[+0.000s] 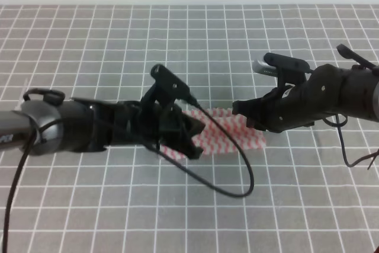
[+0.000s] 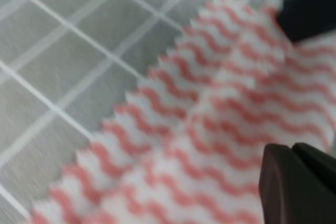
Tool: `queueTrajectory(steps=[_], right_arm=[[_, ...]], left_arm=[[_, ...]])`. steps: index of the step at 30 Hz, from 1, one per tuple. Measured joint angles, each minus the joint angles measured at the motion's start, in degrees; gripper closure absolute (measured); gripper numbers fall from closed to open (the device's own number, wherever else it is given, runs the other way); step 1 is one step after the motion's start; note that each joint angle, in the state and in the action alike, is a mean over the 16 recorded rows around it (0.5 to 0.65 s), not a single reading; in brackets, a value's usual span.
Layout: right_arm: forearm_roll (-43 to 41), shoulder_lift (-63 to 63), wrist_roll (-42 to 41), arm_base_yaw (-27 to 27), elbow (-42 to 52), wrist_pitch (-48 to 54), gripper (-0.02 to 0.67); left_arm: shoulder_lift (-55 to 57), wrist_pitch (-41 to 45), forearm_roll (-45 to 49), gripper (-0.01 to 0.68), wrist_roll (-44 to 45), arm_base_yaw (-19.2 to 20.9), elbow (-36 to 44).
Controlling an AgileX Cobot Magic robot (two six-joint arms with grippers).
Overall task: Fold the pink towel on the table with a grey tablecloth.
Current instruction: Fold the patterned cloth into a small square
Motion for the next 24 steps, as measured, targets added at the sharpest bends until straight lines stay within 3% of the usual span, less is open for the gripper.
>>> queueTrajectory(steps=[24], right_arm=[[0.33,-0.15,0.00,-0.02,0.03,-1.00,0.663]], left_arm=[[7.43,1.87,0.07,0.673,-2.81,-0.09,-8.67]])
